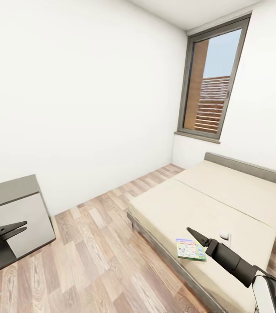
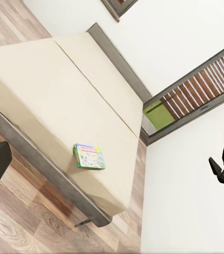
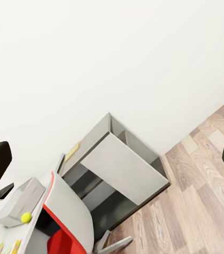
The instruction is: Put all the toys in the child's room - the three board games (two on the bed and one on the table), the two jigsaw puzzles on the table, and the tennis ball on the table - inside the toy box on the table in the child's room.
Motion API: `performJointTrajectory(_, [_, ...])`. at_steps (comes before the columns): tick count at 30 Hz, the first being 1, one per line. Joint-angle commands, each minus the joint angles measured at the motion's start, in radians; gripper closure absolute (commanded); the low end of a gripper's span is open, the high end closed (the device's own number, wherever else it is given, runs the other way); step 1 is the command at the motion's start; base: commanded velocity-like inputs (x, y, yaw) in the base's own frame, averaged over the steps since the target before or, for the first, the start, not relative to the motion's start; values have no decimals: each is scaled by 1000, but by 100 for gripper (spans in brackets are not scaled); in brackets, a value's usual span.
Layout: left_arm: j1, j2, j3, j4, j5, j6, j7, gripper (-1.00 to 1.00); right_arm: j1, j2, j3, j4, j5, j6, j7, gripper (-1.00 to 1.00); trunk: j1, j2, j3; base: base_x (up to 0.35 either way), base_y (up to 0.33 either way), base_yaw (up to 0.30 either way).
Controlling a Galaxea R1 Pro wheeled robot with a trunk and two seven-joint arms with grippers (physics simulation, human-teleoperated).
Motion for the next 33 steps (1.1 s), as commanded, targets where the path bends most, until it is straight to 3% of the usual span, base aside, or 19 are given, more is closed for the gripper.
performJointTrajectory(1, [0, 0, 0, 0, -1, 11, -4, -100, -1, 1, -2, 0, -2, 6, 2, -100, 0, -1, -2, 0, 112, -198])
performJointTrajectory(33, [0, 0, 0, 0, -2, 11, -4, -100, -1, 1, -2, 0, -2, 6, 2, -100, 0, -1, -30, 0, 13, -237])
